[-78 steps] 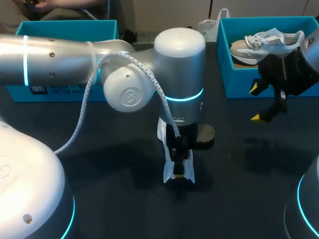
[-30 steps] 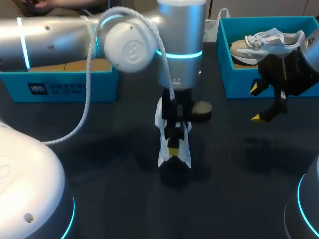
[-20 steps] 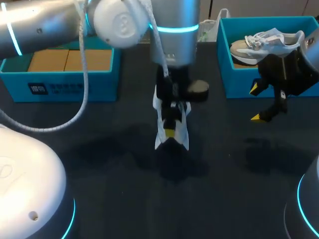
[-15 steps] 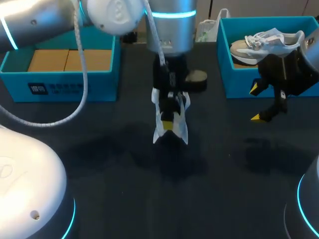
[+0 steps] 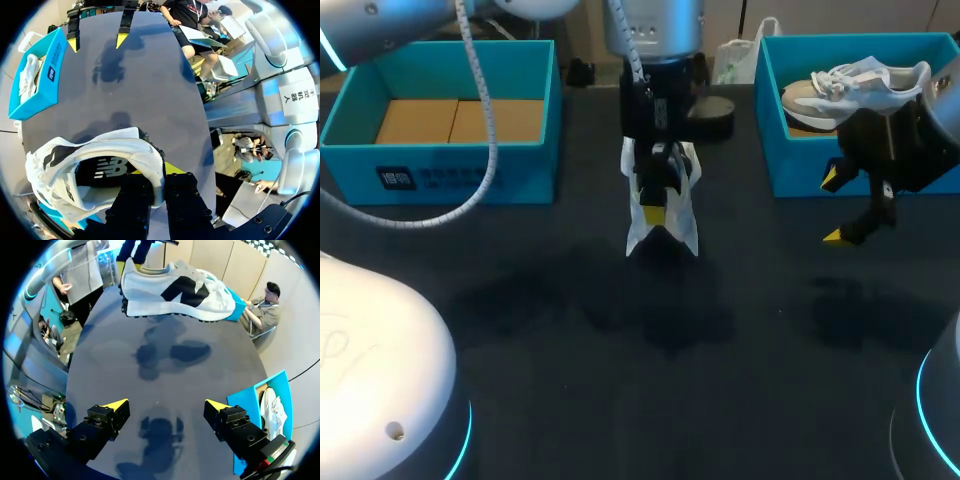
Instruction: Take the shoe out of the shoebox, open the shoe tongue, remove and reinsert the insole, then place the shoe into the shoebox
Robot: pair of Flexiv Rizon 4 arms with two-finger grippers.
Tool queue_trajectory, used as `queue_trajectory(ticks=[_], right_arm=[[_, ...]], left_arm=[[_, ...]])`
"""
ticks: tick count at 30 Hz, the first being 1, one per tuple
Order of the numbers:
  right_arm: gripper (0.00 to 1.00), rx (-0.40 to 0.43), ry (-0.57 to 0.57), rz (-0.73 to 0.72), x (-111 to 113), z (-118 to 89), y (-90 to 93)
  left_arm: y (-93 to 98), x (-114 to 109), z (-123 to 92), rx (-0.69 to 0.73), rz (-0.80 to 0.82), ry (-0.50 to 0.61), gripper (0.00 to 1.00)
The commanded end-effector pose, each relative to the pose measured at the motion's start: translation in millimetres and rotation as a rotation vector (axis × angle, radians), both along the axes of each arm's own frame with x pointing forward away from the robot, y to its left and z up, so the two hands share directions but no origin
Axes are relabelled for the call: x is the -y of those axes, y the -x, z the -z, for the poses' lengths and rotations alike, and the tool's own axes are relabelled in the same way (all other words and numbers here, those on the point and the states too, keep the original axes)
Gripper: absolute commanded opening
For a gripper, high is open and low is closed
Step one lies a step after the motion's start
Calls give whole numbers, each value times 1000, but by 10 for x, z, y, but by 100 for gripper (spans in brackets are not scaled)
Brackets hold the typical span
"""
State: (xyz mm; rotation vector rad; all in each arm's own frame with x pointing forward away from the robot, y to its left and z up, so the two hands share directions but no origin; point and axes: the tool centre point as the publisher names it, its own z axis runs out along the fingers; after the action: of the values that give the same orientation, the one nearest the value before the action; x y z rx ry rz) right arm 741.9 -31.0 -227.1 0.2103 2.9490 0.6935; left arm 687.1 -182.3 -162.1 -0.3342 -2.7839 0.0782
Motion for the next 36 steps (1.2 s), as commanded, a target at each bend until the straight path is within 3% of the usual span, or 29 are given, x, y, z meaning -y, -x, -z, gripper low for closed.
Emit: queue_trajectory(ticks=[1,22,31,36], right_arm=[[100,0,3,2,-6,2,2],[100,0,3,2,-6,2,2],[100,0,3,2,-6,2,2],[100,0,3,2,-6,2,2]], left_arm=[[7,-3,-20,3,1,-1,0],[1,-15,-30,9,2,3,0],[-93,-220,-124,12,82,22,0],[-172,-452,-209,3,151,28,0]])
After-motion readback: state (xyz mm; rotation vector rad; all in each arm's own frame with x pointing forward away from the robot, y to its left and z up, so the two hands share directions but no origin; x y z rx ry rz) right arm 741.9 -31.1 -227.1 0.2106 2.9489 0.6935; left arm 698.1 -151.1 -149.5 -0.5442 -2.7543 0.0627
